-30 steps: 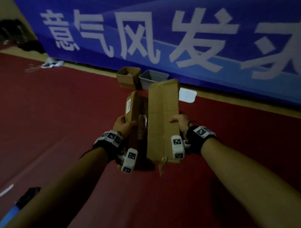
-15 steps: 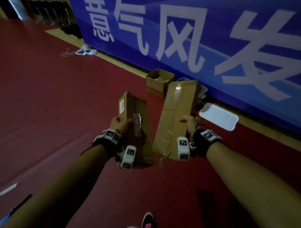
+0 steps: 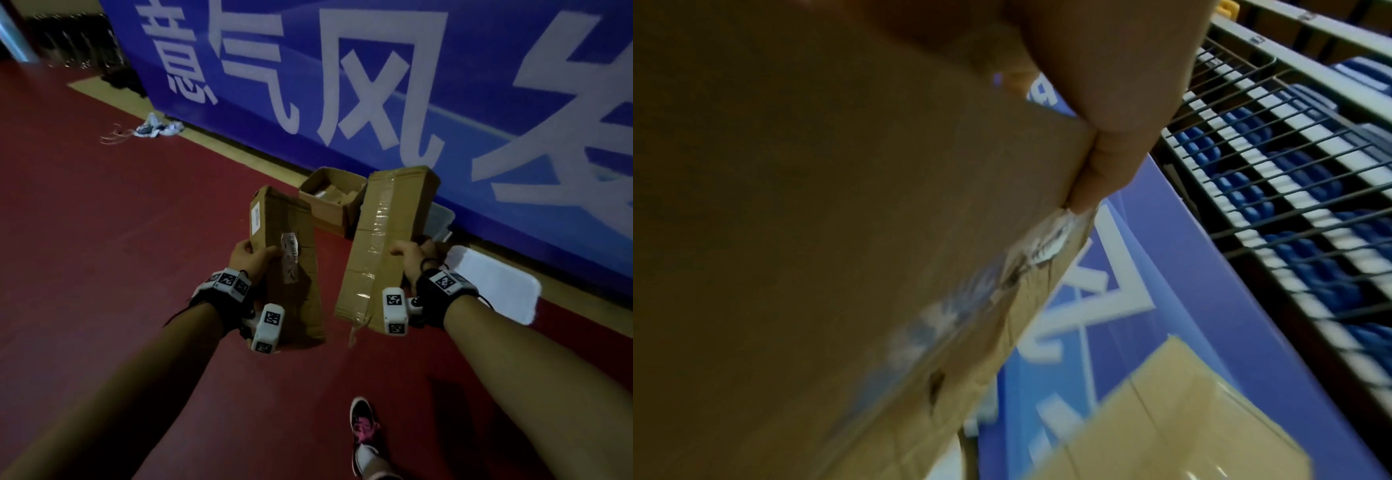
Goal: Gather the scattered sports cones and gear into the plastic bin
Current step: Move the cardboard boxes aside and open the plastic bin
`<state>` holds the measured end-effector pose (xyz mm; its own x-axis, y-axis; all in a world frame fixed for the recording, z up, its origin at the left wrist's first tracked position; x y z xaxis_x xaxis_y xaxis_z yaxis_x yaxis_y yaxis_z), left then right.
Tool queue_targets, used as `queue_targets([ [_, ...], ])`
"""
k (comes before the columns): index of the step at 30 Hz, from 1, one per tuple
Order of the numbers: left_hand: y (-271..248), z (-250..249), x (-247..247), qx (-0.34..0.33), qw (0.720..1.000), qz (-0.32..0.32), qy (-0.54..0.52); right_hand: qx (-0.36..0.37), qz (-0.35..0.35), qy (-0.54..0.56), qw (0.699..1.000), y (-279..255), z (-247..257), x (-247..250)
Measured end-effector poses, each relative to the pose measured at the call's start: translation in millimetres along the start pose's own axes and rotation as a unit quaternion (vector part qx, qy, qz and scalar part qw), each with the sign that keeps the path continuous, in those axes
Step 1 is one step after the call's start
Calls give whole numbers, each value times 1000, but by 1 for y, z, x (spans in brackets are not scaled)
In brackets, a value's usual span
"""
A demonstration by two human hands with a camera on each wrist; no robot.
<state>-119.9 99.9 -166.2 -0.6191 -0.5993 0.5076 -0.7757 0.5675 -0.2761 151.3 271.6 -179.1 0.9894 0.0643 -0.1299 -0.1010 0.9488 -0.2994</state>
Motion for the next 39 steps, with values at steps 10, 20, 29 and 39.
queue_targets([
  [10,250,-106,29,32,996,-87,-11,-44,52,-10,998,249,70,-208],
  [20,565,-165,-10,31,999,-2,10,-38,-20,-40,998,486,59,-374],
  [29,776,-304,-71,-20,995,78,67,-46,-190,-60,979,631,137,-393],
  [39,969,-337,-212,43,973,135,180,-140,-177,-70,972,860,77,-439],
])
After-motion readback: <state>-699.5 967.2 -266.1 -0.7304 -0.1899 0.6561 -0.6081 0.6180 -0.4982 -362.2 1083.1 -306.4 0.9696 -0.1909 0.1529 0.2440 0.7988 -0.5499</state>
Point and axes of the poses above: each hand's wrist, its own y-axis towards the middle knuckle, its own x-axis out of the back of the hand, z = x × y, the point moved 5 cm from there along y, towards the middle knuckle, and after that the axes turned 14 degrees about y, right-handed, at the moved point
